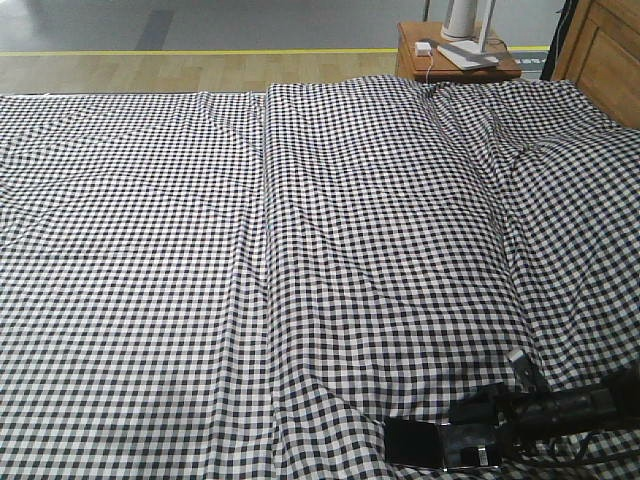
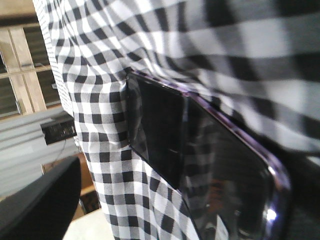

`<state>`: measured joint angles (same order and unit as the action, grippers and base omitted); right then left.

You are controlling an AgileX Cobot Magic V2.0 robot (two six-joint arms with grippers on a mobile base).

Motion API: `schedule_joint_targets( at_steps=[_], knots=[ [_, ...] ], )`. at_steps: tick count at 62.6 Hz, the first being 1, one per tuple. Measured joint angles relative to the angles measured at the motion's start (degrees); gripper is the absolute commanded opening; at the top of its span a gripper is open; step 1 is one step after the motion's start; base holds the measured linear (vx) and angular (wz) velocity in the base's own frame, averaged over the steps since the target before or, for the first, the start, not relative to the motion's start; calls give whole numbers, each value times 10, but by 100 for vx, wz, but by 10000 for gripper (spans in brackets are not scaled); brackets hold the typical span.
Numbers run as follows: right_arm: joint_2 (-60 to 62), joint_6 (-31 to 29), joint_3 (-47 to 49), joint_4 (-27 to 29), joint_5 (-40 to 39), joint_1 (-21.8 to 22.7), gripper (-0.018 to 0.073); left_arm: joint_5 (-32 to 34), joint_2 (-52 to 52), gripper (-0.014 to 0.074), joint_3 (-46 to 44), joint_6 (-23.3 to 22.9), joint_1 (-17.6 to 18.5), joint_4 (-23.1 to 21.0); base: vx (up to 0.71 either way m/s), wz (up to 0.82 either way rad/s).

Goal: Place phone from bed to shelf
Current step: 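Close the right gripper on the black phone farther from the robot, then lift the held phone off the bed with the right gripper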

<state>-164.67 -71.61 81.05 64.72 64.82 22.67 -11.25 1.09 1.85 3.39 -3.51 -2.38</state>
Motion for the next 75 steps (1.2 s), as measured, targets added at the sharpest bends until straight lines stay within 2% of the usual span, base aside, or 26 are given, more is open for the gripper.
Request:
schedule_joint_targets(
  at_steps=[16, 27, 37, 51, 75],
  knots=[
    [0, -3, 0, 7, 1, -14, 585, 0, 0, 1, 0, 0, 0, 0, 0, 0],
    [0, -3, 0, 9, 1, -14, 503, 0, 0, 1, 0, 0, 0, 0, 0, 0],
    [0, -3, 0, 9, 1, -14, 329, 0, 0, 1, 0, 0, 0, 0, 0, 0],
    [0, -3, 0, 9, 1, -14, -11, 0, 0, 1, 0, 0, 0, 0, 0, 0],
    [2, -3, 0, 9, 1, -14, -9, 0, 0, 1, 0, 0, 0, 0, 0, 0]
  ],
)
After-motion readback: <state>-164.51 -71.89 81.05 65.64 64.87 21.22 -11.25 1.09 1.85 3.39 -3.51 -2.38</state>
